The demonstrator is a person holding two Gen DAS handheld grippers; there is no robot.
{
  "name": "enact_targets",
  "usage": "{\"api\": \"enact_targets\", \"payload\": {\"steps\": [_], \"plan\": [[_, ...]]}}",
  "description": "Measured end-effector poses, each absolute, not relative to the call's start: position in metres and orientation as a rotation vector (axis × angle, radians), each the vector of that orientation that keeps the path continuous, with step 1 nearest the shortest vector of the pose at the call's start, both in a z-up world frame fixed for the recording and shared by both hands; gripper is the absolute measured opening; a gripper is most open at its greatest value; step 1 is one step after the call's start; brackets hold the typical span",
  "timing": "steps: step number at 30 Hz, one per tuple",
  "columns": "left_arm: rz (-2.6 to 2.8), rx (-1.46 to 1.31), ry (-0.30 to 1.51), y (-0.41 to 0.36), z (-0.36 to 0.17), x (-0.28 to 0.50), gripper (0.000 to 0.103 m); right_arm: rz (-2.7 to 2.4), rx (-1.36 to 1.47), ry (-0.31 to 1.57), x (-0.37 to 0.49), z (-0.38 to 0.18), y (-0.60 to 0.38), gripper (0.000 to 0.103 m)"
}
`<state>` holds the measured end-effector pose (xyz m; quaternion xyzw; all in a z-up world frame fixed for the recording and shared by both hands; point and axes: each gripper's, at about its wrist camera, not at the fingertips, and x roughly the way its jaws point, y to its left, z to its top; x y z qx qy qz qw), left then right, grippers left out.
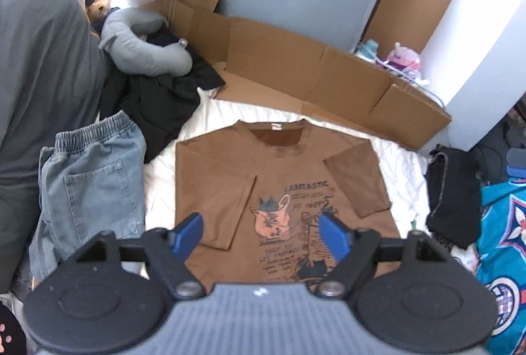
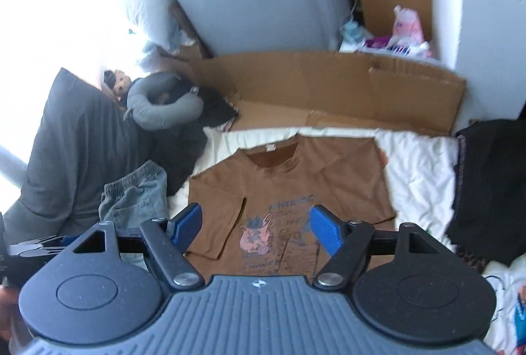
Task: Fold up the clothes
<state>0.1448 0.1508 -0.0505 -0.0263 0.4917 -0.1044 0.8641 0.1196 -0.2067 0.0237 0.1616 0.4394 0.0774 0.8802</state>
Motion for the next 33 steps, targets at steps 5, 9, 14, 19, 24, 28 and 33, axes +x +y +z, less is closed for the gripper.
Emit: {"api": "enact_targets", "payload": {"steps": [5, 9, 14, 19, 24, 28, 33], "plan": [[-0.209, -0.070, 0.998, 0.152, -0.039, 0.127, 0.084, 0.187, 0.349, 0.840, 0.090, 0.049, -0.221, 0.080], [-0.194, -0.059, 0.995, 0.156, -0.035, 0.111, 0.084, 0.176, 0.340, 0.779, 0.068, 0.066, -0.234, 0.086], [-0.171, -0.063, 0.982, 0.166, -0.028, 0.093, 0.084, 0.175, 0.348, 0.733, 0.045, 0.082, -0.251, 0.086], [-0.161, -0.044, 0.975, 0.174, -0.022, 0.078, 0.084, 0.214, 0.299, 0.729, 0.021, 0.103, -0.272, 0.086], [-0.133, -0.061, 0.978, 0.189, -0.021, 0.067, 0.085, 0.203, 0.212, 0.730, -0.004, 0.118, -0.290, 0.086], [-0.105, -0.055, 0.988, 0.197, -0.025, 0.059, 0.085, 0.195, 0.177, 0.753, -0.022, 0.120, -0.303, 0.086], [-0.101, -0.058, 0.997, 0.203, -0.033, 0.044, 0.085, 0.166, 0.141, 0.783, -0.048, 0.117, -0.321, 0.086]]}}
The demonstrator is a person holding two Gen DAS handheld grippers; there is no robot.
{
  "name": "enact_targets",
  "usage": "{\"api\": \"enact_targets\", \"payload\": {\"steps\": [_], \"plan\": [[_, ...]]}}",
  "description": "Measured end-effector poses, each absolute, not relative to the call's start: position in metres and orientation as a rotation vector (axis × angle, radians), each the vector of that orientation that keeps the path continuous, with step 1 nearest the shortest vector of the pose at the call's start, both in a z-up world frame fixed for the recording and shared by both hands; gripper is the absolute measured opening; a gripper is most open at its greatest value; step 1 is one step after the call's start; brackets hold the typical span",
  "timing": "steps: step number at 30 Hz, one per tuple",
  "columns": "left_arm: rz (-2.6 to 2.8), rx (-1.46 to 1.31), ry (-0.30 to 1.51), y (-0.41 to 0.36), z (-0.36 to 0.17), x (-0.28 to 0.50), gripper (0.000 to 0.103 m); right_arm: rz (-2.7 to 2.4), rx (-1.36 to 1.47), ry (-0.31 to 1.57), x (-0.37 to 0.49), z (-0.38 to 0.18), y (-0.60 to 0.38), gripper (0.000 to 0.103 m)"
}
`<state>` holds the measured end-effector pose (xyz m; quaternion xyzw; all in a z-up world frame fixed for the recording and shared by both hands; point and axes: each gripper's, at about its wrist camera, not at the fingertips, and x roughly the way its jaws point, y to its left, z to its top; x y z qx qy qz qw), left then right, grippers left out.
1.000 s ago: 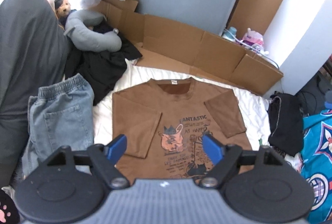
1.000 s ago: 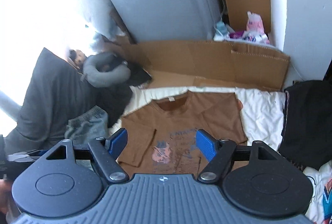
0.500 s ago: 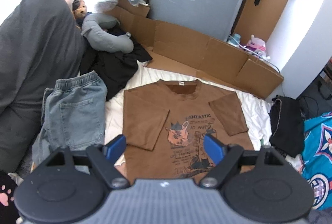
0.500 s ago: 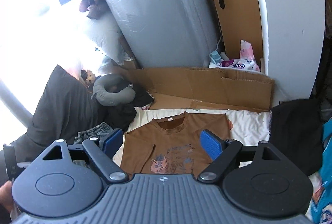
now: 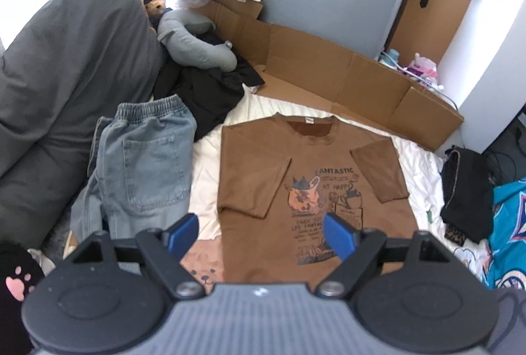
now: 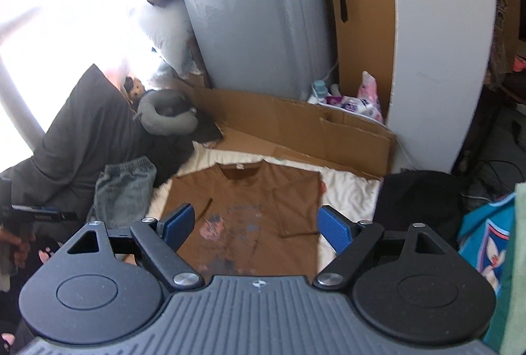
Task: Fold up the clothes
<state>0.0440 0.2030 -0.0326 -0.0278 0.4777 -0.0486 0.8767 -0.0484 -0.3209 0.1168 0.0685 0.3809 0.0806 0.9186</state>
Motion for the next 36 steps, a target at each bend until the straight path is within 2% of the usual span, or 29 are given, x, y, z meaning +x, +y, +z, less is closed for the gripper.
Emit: {"api": "enact_targets", "payload": {"steps": [18, 27, 36], "plan": [[-0.063, 0.040, 1.065, 0.208, -0.083, 0.007, 0.085, -0.049, 0.024, 0.811, -0.113, 0.053, -0.363, 0.086], [-0.021, 0.053, 1.100, 0.213, -0.132, 0.000, 0.085, -0.070, 0.126, 0.842, -0.118, -0.028, -0.381, 0.086], [0.019, 0.096, 1.218, 0.214, -0.202, -0.005, 0.085, -0.051, 0.171, 0.976, -0.103, -0.137, -0.383, 0.086]]}}
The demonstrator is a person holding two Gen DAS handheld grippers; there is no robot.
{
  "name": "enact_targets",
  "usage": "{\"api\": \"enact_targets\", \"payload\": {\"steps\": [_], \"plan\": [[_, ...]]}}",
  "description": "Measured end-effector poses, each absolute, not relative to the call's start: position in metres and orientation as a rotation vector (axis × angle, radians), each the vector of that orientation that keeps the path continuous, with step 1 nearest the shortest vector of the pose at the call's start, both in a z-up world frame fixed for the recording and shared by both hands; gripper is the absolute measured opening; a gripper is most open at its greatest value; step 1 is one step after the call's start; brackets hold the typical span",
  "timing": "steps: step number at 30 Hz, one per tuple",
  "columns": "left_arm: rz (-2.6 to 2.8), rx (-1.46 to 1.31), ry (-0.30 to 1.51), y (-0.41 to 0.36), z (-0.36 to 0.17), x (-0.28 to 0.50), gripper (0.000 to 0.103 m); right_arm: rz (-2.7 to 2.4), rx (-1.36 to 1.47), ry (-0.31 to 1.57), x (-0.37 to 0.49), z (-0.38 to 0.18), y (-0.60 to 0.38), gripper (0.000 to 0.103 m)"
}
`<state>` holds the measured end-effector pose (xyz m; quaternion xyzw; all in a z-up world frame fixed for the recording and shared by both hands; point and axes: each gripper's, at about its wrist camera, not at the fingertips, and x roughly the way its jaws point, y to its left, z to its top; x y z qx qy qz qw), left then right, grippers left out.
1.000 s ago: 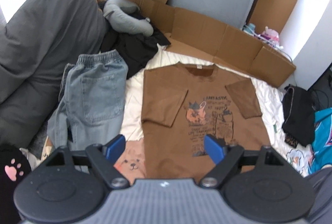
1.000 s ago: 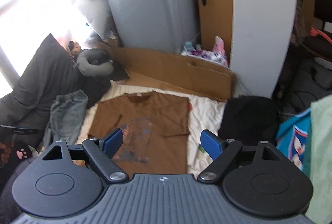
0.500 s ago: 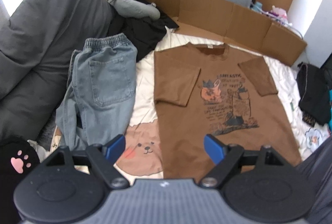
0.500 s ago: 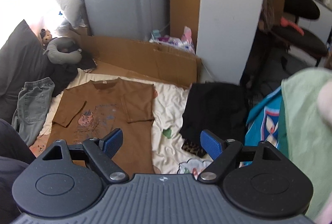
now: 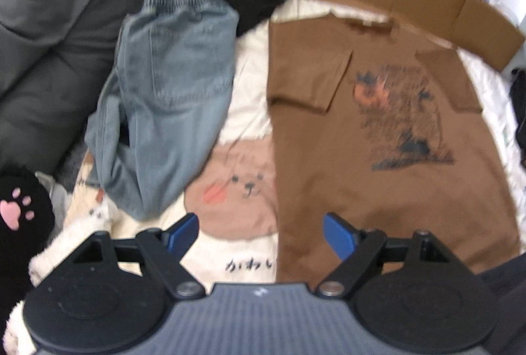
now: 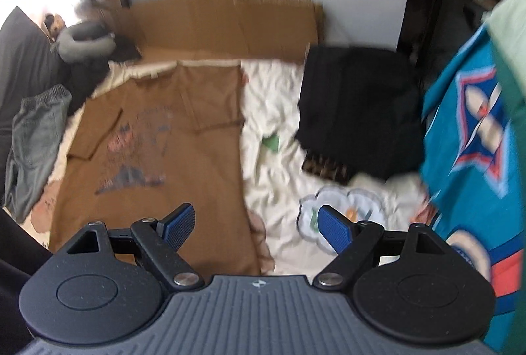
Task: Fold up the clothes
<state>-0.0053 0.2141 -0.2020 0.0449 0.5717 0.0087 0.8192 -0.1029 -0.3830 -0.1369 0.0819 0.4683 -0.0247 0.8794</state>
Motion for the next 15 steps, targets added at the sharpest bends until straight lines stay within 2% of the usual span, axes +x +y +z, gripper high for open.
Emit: {"api": "enact_targets", "payload": {"steps": [7, 15], "plan": [[0.022, 0.117, 1.319, 0.211, -0.257, -0.013, 0.085, -0.066, 0.315, 1.028, -0.097, -0.211, -0.396, 0.086], [0.035, 0.109, 1.371, 0.208, -0.298, -0.010, 0.085, -0.009, 0.288, 1.121, -0.096, -0.270, -0.407, 0.086]]}}
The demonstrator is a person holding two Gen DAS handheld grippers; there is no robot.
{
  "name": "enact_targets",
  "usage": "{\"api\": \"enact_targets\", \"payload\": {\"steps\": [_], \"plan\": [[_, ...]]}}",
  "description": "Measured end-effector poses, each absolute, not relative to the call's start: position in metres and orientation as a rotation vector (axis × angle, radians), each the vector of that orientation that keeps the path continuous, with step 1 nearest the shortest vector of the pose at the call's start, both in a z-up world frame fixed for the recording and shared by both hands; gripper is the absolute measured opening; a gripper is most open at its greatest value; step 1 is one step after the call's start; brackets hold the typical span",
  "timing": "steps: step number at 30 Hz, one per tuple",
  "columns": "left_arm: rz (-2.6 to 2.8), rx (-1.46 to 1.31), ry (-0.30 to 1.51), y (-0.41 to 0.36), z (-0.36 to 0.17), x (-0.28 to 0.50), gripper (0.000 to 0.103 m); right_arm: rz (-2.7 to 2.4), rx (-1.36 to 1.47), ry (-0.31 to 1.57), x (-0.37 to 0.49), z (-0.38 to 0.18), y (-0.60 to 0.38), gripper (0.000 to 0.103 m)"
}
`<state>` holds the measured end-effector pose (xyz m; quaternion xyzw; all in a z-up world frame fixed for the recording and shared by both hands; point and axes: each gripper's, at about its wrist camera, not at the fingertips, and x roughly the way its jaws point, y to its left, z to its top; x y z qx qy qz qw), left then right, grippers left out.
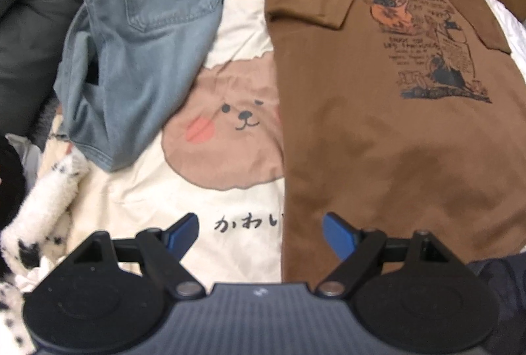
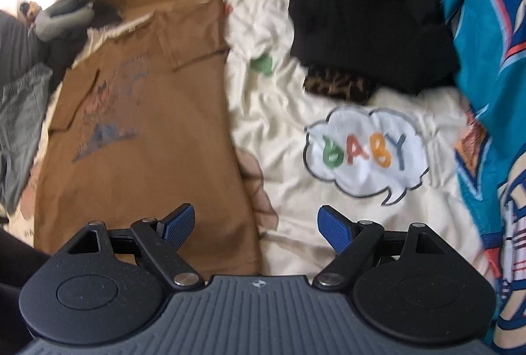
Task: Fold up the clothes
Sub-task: 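Lower both grippers to the shirt hem edge on the duvet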
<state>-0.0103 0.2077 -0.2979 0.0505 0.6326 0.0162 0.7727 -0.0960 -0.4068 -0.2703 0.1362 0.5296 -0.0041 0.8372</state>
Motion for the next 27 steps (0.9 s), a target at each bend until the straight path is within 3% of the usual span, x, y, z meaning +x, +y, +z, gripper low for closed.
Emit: {"api": "enact_targets", "payload": {"steps": [7, 16, 25, 27], "plan": [[0.045, 0.086, 1.415, 0.208, -0.335, -0.006, 0.085, 0.092, 0.300, 1.204, -0.086, -0.326, -0.400, 0.082], [0.001, 0.061, 1.432, 0.219, -0.356, -0.016, 0.081, 0.138, 0.343, 1.297, -0.069, -0.369, -0.396, 0.053], [-0.066, 0.011, 1.471, 0.244, -0.364, -0.032, 0.076, 0.140, 0.313, 1.365, -0.057, -0.389, -0.386, 0.052], [-0.107, -0.039, 1.490, 0.247, -0.366, -0.033, 0.067, 0.149, 0.304, 1.371, -0.054, -0.390, -0.384, 0.050]]}}
